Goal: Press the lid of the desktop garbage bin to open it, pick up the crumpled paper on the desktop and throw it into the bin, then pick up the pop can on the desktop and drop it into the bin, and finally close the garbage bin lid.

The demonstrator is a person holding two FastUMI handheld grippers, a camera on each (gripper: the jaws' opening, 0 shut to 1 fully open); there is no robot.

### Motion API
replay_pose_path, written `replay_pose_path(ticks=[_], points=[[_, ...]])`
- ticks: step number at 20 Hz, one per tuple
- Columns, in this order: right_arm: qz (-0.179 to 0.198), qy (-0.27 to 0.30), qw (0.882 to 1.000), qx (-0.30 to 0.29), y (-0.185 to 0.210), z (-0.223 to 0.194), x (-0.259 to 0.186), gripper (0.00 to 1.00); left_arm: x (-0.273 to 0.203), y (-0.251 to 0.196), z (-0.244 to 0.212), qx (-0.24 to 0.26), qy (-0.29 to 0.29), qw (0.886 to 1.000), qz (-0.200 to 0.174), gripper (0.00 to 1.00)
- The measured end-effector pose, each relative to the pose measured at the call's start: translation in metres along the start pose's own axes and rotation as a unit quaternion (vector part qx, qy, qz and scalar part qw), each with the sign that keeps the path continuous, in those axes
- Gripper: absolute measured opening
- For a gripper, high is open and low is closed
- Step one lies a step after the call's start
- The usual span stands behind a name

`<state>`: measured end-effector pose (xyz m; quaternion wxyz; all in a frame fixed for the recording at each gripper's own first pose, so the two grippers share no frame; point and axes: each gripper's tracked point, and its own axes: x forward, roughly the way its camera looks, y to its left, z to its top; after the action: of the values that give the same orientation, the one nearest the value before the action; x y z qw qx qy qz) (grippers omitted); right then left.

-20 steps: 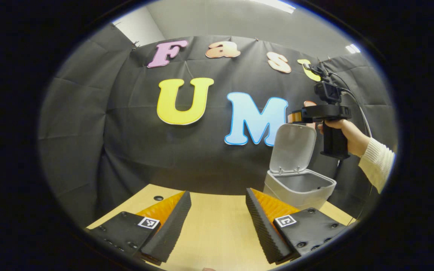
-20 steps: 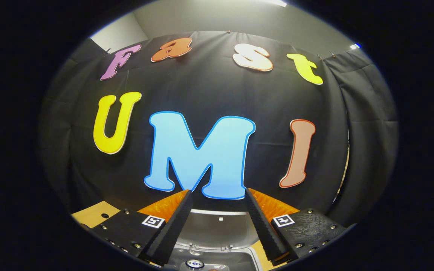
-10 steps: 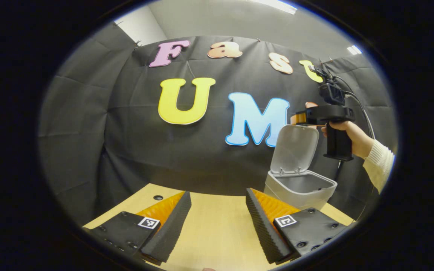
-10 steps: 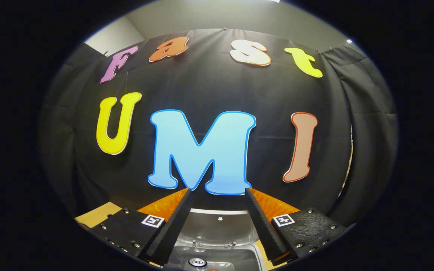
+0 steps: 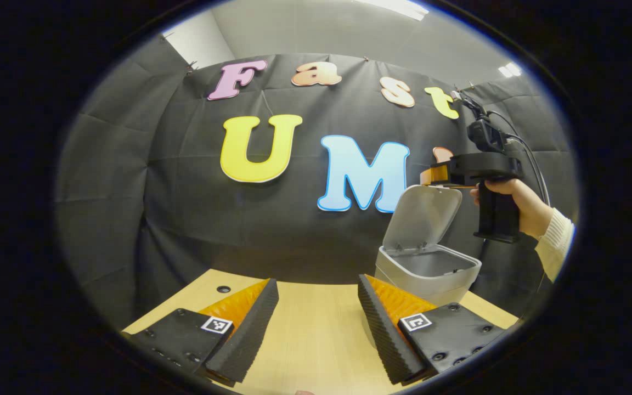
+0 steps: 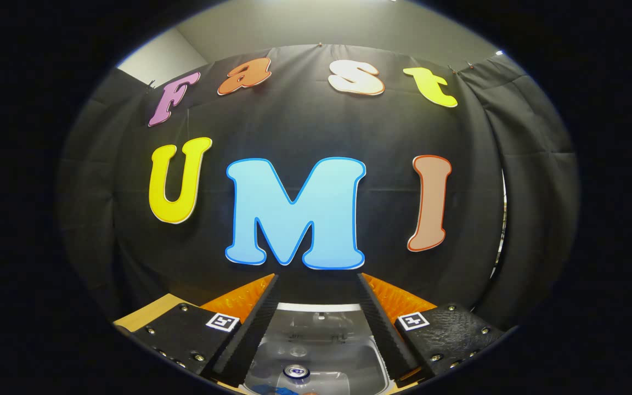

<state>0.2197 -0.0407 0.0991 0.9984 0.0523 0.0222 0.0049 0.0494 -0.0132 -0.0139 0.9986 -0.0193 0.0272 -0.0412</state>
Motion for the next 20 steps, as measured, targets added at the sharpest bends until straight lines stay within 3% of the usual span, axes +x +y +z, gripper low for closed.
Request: replay_pose_path(ticks=[11, 20], points=[[0.005, 0.035, 0.999, 0.016, 0.002, -0.040, -0.038, 0.90, -0.010, -0.007, 0.001, -0.006, -0.006, 1.000, -0.008, 0.95], [-0.001, 0.108, 0.994, 0.019, 0.006, -0.117, -0.043, 0.90, -0.005, -0.007, -0.002, 0.000, -0.001, 1.000, -0.014, 0.95]])
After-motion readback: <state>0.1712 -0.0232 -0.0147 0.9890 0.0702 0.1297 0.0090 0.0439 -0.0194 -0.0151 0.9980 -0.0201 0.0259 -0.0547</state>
